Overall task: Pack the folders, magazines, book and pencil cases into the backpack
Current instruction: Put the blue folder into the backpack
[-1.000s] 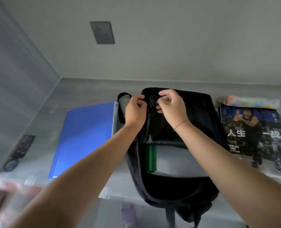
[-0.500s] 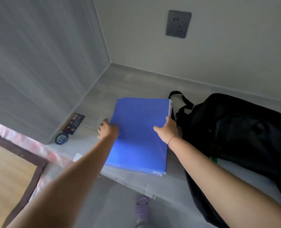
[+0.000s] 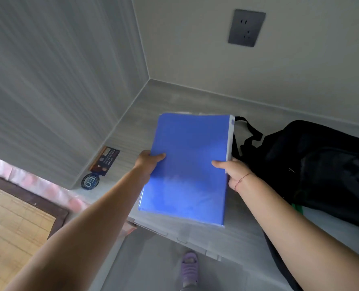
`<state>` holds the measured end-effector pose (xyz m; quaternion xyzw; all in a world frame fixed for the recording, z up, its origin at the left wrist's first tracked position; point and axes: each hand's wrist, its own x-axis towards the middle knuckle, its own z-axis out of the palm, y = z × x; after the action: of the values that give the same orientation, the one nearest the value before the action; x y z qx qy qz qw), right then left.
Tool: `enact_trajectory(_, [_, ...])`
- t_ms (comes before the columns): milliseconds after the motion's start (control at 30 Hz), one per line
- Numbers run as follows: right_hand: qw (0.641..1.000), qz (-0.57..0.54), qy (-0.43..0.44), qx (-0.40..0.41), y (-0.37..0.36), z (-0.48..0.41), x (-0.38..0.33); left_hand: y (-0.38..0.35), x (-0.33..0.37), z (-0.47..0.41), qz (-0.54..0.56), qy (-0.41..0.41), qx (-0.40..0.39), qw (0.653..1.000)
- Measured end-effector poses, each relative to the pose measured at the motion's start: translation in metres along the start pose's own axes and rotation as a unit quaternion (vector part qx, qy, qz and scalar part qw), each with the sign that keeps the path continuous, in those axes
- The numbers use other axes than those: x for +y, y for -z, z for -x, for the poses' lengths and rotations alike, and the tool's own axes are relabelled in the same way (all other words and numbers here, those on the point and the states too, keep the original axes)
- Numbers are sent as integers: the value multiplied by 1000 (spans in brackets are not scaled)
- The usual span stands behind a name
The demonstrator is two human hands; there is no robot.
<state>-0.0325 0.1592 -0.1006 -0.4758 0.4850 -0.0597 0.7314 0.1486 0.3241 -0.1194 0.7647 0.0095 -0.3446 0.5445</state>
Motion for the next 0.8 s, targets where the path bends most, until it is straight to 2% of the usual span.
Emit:
enact_trajectory(100, [993,-6,96,-62,0,11,-37,6,32,5,58,-64,-12,996])
enact_trajectory(233, [962,24,234,-139,-3,35,-93,16,81,11,146,-159,-87,973])
enact_trajectory(333, [941,46,291,-163,0,47,-111,22,100,18,160,-215,-142,953])
enact_trajectory(567, [953,76,258,-141,18,29,-62,26,66,19,123,-217,-196,948])
enact_trajectory(800, [962,74,236,-117,15,22,-41,18,55,18,65,-158,-121,978])
